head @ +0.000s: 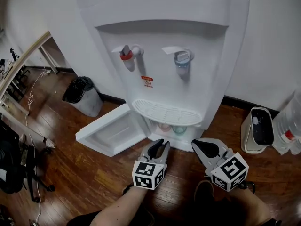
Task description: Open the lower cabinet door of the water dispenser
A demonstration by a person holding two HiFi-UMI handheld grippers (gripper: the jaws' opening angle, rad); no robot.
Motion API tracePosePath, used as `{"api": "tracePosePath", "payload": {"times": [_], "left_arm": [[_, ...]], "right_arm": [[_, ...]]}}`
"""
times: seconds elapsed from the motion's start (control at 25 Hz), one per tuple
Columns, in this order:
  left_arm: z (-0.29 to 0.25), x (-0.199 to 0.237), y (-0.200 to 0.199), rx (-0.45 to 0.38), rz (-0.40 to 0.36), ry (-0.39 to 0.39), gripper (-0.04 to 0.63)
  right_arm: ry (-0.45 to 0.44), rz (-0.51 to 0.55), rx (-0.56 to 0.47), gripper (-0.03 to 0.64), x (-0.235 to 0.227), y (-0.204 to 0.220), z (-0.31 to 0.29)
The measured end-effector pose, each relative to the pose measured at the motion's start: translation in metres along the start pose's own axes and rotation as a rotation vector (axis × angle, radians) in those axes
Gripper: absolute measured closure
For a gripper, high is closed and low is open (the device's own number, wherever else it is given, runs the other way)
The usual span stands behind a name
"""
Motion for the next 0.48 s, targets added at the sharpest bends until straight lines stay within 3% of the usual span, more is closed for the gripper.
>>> {"api": "tracePosePath", "payload": {"times": [0.16, 0.32, 0.48], "left_arm": [[-0.013, 0.002, 0.014, 0.029, 0.009, 0.009, 0.492], [-0.022, 0.004, 0.028, 0.064, 0.017, 0.001, 0.480], [-0.036, 0.015, 0.043, 0.100, 0.021, -0.024, 0.471]], "right_arm": [[0.034, -0.062, 0.069, 0.614, 0.000, 0.042, -0.011], [0.035, -0.144, 0.071, 0.614, -0.001, 0.066, -0.018], [0.097, -0.139, 0.106, 0.615, -0.004, 0.089, -0.028]]}}
Point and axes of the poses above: the fingertips, and each gripper's own axes: z backward along the fingers, x to its left, y out of its underside, the point moved 10 cm from there along z, backward along the fingers, and after that the axes turned 7 degrees about z, right-handed, at the moved point
